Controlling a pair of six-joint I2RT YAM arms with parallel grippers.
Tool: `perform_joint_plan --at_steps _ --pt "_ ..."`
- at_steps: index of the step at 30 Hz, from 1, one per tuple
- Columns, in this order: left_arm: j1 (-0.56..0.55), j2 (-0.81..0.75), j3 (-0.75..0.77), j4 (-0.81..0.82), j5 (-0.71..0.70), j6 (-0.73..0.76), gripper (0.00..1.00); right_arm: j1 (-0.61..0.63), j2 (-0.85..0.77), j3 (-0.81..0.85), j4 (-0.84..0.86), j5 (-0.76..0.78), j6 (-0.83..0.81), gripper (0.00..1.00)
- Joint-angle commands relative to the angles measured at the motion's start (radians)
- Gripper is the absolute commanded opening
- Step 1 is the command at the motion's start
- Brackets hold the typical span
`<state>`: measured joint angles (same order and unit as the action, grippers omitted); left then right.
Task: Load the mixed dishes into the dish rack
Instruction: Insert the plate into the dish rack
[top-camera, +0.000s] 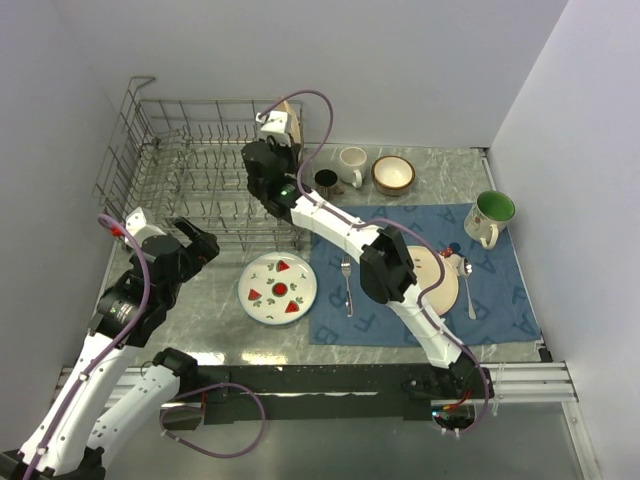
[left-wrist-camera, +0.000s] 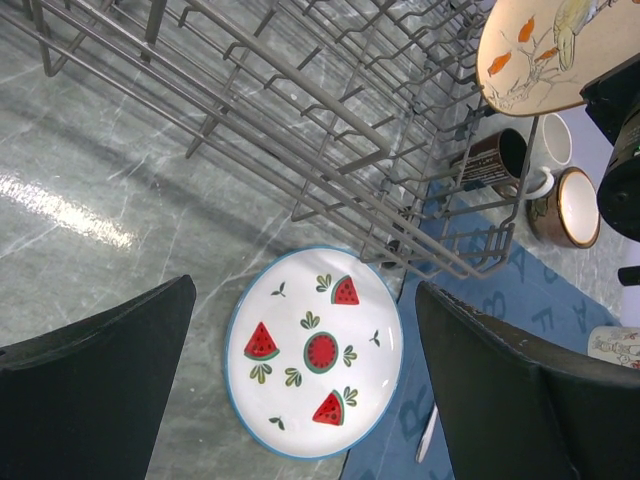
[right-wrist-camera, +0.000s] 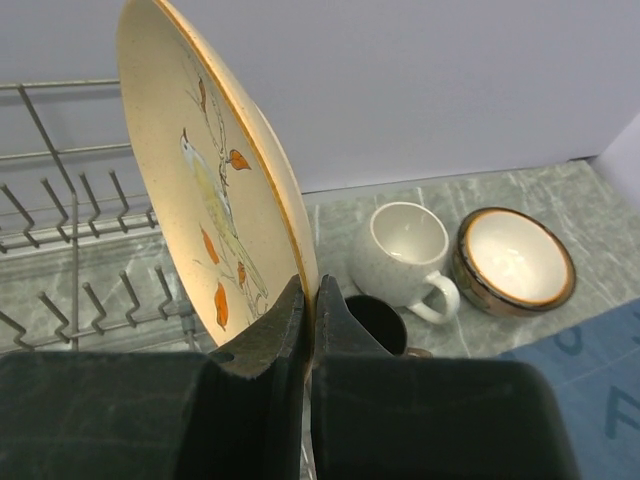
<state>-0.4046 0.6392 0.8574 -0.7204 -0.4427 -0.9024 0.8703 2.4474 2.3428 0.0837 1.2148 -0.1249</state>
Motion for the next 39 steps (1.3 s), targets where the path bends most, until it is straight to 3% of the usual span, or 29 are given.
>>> perform_joint_plan --at_steps 1,15,21,31,39 --pt "-0.003 -0.006 -0.001 0.035 -0.004 0.02 0.99 -0.037 -0.036 0.107 0.074 -0.027 0.088 0.0" --pt "-0.002 -0.009 -0.006 0.062 -0.001 0.02 0.99 -0.013 -0.03 0.121 0.042 -0.066 0.122 0.0" --pt "-0.002 -0.021 -0.011 0.046 -0.007 0.016 0.99 0.027 -0.057 0.067 0.093 -0.003 0.09 0.0" --pt "-0.002 -0.056 -0.02 0.024 -0.019 0.02 0.99 0.035 -0.05 0.088 0.306 0.048 -0.104 0.0" --pt "-0.002 -0.067 -0.018 0.019 -0.021 0.022 0.99 0.061 -0.085 0.043 0.265 0.048 -0.048 0.0"
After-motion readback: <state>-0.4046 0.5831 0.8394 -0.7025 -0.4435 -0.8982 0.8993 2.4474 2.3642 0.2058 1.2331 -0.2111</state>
